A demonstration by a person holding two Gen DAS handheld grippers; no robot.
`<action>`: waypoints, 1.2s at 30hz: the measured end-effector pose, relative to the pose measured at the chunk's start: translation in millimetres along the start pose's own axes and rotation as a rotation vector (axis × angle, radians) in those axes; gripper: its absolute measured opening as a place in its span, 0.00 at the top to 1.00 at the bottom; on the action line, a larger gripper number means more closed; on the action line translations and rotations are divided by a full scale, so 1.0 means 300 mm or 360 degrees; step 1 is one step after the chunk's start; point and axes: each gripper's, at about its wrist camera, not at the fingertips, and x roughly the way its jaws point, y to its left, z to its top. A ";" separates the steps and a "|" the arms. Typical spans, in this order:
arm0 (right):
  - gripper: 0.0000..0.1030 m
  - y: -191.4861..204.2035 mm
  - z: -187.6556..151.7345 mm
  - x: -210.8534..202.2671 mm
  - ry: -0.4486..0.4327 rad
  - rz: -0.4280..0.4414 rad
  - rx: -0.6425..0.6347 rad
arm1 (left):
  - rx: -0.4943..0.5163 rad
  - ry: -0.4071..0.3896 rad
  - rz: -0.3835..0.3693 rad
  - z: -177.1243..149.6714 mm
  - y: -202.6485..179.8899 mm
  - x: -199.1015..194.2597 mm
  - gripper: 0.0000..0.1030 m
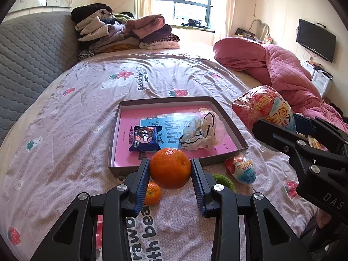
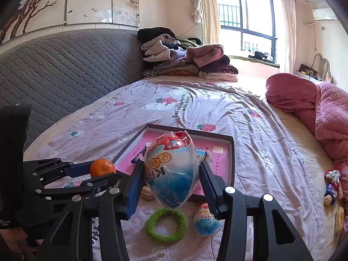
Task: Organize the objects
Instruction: 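Carry the orange over the tray with left tool while right tool carries egg toy there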
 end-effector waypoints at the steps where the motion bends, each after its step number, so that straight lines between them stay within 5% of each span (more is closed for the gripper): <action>1: 0.51 -0.004 0.007 0.000 -0.0007 -0.0004 -0.0003 | 0.0003 0.0001 0.0004 0.007 -0.001 0.004 0.63; 36: 0.51 -0.140 0.168 0.097 -0.0039 -0.0027 -0.0085 | 0.0031 0.0013 0.0044 0.197 -0.061 0.172 0.63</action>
